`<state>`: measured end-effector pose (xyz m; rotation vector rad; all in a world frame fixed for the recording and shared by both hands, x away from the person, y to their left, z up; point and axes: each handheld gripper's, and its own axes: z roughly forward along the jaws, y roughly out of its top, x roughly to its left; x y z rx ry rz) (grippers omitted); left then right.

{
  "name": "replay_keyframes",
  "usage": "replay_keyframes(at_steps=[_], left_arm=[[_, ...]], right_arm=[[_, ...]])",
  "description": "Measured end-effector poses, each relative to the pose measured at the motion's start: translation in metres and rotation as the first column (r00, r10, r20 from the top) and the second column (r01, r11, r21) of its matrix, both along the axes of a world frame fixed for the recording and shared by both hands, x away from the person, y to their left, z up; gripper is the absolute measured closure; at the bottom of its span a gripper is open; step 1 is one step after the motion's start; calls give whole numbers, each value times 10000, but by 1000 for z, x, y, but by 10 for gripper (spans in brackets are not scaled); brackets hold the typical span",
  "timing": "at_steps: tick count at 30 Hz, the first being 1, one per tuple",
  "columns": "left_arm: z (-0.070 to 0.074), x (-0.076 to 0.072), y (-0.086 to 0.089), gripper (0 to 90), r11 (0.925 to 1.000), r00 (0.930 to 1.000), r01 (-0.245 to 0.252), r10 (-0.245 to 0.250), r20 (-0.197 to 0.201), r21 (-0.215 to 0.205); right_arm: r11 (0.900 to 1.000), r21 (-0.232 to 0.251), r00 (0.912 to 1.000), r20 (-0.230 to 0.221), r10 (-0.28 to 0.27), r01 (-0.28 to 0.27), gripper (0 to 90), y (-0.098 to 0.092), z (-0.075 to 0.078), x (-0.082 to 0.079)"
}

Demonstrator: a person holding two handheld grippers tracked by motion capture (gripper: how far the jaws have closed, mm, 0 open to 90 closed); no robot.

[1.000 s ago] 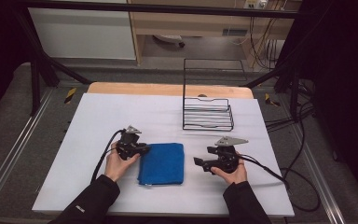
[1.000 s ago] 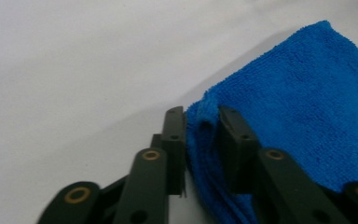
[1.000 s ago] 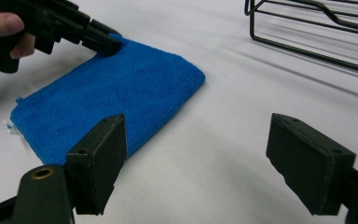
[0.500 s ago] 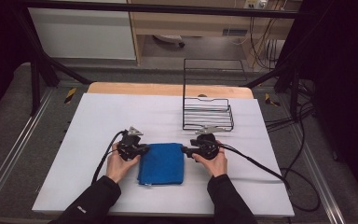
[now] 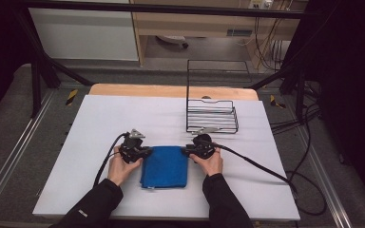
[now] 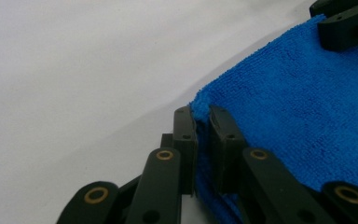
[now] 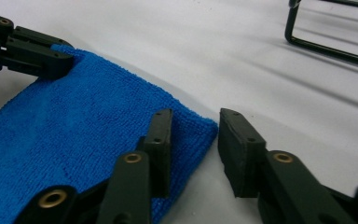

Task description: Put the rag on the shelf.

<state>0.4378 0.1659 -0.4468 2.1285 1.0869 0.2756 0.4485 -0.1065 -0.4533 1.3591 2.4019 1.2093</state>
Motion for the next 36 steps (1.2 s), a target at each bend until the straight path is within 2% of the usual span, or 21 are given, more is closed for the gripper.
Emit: replay_keyframes(at_steps=[5, 8, 11, 19, 21, 23, 24, 31, 34, 36], left_arm=[[0, 1, 1, 818, 9999, 10000, -41, 40, -76, -126], [0, 3, 5, 832, 9989, 9996, -47, 34, -291, -466], [0, 3, 8, 841, 9969, 9990, -104, 70, -445, -779], [17, -9, 15, 845, 9922, 9991, 163, -112, 419, -1239], [21, -12, 17, 845, 9897, 9985, 179, -105, 531, -1420], [23, -15, 18, 844, 9878, 9978, 213, -114, 647, -1544], [25, -17, 19, 844, 9872, 9975, 243, -135, 696, -1574], [39, -28, 24, 844, 9826, 9928, 331, -113, 1193, -1826], [46, -33, 24, 844, 9794, 9905, 393, -121, 1369, -1980], [50, -36, 24, 844, 9778, 9885, 433, -121, 1509, -2052]], right_arm=[[9997, 249, 9989, -455, 66, -54, 837, 0, 1, 0], [9994, 348, 9980, -621, 88, -66, 863, -1, 3, 1], [9988, 480, 9982, -593, 128, -100, 868, -2, 7, -1], [9952, 950, 9997, 122, 214, -224, 868, -7, 25, -13], [9928, 1149, 9988, 387, 290, -333, 868, -9, 31, -18], [9922, 1203, 9986, 434, 288, -338, 868, -9, 32, -19], [9908, 1272, 9971, 658, 371, -453, 868, -10, 35, -22], [9855, 1593, 9934, 1070, 409, -578, 868, -12, 42, -29], [9809, 1799, 9887, 1417, 490, -744, 868, -15, 50, -34], [9814, 1754, 9873, 1505, 511, -776, 868, -16, 52, -35]])
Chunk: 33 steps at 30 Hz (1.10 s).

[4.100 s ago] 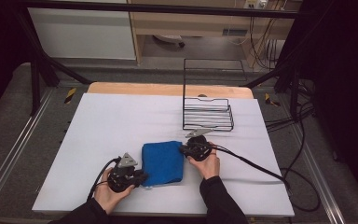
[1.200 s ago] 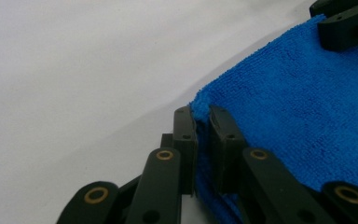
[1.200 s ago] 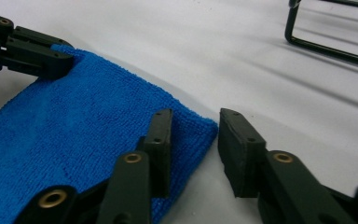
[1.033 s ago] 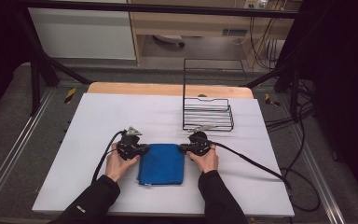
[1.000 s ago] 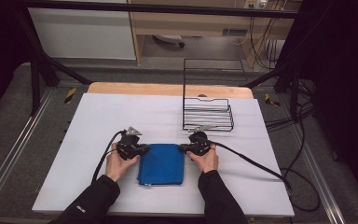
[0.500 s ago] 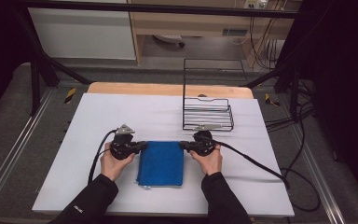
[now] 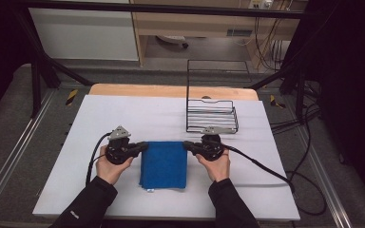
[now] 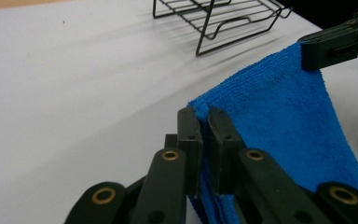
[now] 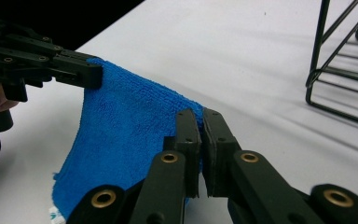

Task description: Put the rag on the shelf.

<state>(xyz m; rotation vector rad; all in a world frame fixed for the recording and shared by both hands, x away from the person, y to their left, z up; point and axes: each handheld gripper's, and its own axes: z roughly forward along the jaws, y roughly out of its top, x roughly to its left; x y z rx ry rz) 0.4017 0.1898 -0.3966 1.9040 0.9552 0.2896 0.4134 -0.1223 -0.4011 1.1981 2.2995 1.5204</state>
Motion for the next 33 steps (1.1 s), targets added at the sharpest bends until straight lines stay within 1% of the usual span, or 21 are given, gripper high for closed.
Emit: replay_keyframes(at_steps=[1, 2, 3, 4, 5, 7, 8, 9, 11, 13, 14, 17, 20, 23, 25, 27, 28, 30, 31, 32, 33], left_arm=[[2, -2, -1, 844, 10000, 10000, -26, 26, 90, 10], [4, -3, -1, 844, 10000, 9998, -53, 52, 196, 43], [5, -5, -1, 844, 9999, 9996, -74, 72, 287, 68], [7, -6, -1, 844, 10000, 9993, -87, 85, 351, 44], [8, -6, -1, 844, 10000, 9991, -97, 97, 423, -5], [12, -8, 0, 844, 9998, 9985, -115, 122, 526, -147], [14, -9, 1, 844, 9997, 9982, -133, 145, 586, -210], [16, -10, 1, 844, 9996, 9976, -141, 156, 669, -238], [19, -12, 0, 844, 9994, 9965, -146, 172, 816, -316], [23, -14, 0, 844, 9992, 9955, -142, 176, 928, -366], [25, -15, -1, 844, 9991, 9950, -142, 181, 985, -404], [32, -17, -2, 844, 9987, 9928, -123, 182, 1184, -502], [38, -18, -3, 844, 9981, 9903, -98, 180, 1378, -601], [42, -19, -5, 844, 9985, 9876, -92, 176, 1561, -542], [45, -19, -7, 844, 9982, 9862, -109, 205, 1640, -595], [48, -19, -8, 844, 9980, 9850, -106, 211, 1712, -619], [49, -19, -9, 844, 9979, 9840, -100, 212, 1769, -644], [51, -19, -11, 844, 9979, 9827, -51, 168, 1845, -639], [53, -19, -12, 844, 9978, 9821, -35, 158, 1877, -655], [54, -19, -13, 844, 9977, 9812, -11, 142, 1923, -679], [55, -19, -14, 844, 9976, 9803, 4, 133, 1973, -695]], right_arm=[[10000, -52, 9997, 260, 1, 1, 868, 0, 5, -3], [10000, -73, 9992, 393, 36, -33, 868, 0, 8, -4], [10000, -73, 9992, 393, 36, -33, 868, 0, 8, -4], [10000, -31, 9981, 610, 58, -56, 868, 1, 13, -6], [10000, -31, 9981, 610, 58, -56, 868, 1, 13, -6], [9999, 97, 9960, 883, 96, -105, 868, 0, 20, -9], [9999, 97, 9960, 883, 96, -105, 868, 0, 20, -9], [9999, 129, 9947, 1025, 99, -113, 868, -1, 24, -11], [9999, 101, 9940, 1089, 80, -91, 868, 0, 26, -12], [9999, 96, 9917, 1284, 78, -91, 868, -1, 30, -14], [9999, 145, 9892, 1465, 54, -76, 868, -2, 35, -16], [9997, 231, 9870, 1604, 45, -84, 868, -4, 40, -18], [9997, 215, 9813, 1923, 38, -80, 868, -6, 48, -20], [9997, 242, 9793, 2026, 12, -62, 868, -7, 50, -20], [9997, 261, 9770, 2134, -35, -21, 868, -8, 52, -21], [9996, 282, 9718, 2356, -79, 13, 869, -10, 57, -23], [9996, 282, 9718, 2356, -79, 13, 869, -10, 57, -23], [9994, 338, 9684, 2490, -133, 50, 868, -12, 60, -24], [9993, 359, 9661, 2575, -170, 80, 869, -13, 62, -25], [9994, 338, 9620, 2721, -210, 123, 869, -15, 65, -26], [9994, 338, 9620, 2721, -210, 123, 869, -15, 65, -26]])
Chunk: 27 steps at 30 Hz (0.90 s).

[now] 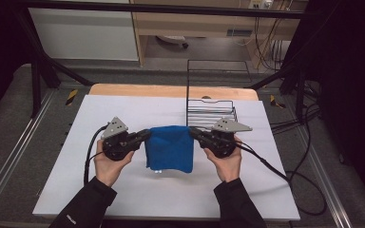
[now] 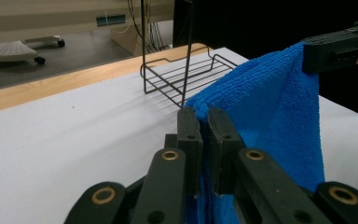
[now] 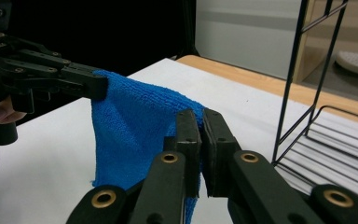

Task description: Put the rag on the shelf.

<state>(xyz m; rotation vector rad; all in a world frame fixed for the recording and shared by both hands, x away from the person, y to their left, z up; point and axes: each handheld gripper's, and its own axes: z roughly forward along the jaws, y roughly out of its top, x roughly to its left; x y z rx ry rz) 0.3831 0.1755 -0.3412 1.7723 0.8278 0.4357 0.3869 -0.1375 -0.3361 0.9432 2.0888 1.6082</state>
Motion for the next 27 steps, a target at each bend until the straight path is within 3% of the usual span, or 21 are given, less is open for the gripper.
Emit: replay_keyframes(at_steps=[7, 12, 27], left_arm=[[12, 1, -7, 844, 9995, 9993, -27, 39, 384, -306], [21, 4, -16, 844, 9977, 9979, -5, 49, 651, -671], [48, 16, -40, 846, 9923, 9907, 172, -4, 1361, -1228]], right_arm=[[9998, 95, 9975, 675, -207, 201, 869, -8, 14, -7], [9990, 261, 9950, 916, -395, 372, 869, -14, 22, -9], [9923, 637, 9776, 1752, -1163, 1066, 870, -34, 43, -10]])
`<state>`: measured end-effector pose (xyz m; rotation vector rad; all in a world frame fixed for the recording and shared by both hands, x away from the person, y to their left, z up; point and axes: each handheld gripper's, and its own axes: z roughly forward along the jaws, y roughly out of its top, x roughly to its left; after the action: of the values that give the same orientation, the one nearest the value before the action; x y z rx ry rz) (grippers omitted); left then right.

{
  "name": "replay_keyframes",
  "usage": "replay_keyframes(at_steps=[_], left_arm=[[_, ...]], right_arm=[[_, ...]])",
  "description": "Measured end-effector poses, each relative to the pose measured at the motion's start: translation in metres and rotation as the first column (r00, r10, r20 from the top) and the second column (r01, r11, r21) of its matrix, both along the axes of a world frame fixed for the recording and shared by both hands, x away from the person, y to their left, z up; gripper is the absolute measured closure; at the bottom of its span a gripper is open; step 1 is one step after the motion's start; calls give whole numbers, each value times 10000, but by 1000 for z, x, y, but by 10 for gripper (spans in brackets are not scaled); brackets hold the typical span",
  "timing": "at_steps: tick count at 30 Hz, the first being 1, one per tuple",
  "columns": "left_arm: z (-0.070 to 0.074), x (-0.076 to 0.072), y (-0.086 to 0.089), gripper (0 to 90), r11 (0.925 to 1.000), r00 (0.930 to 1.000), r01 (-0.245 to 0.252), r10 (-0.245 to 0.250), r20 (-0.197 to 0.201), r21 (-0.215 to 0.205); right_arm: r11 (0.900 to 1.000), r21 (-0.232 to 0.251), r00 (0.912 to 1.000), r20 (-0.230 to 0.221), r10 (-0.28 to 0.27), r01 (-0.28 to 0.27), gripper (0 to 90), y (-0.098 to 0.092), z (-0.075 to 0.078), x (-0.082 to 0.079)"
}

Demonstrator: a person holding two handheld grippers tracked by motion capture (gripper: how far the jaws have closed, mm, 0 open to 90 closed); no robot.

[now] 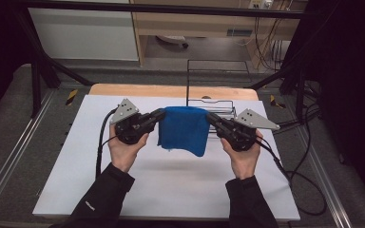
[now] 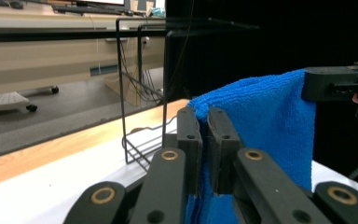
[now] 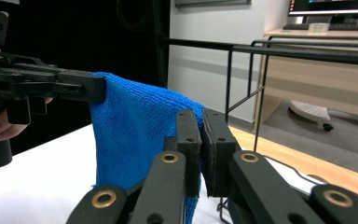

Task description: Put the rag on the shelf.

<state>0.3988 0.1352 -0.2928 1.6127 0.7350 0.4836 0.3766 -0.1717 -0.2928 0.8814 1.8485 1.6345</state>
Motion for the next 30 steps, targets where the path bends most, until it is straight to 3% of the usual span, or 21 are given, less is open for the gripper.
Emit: replay_keyframes(at_steps=[16, 30], left_arm=[[21, 9, -24, 846, 9979, 9977, 94, -51, 675, -636], [47, 21, -45, 846, 9946, 9935, 163, -45, 1134, -1029]], right_arm=[[9969, 410, 9929, 956, -712, 676, 870, -18, 25, 1], [9897, 694, 9768, 1660, -1352, 1252, 870, -32, 52, 7]])
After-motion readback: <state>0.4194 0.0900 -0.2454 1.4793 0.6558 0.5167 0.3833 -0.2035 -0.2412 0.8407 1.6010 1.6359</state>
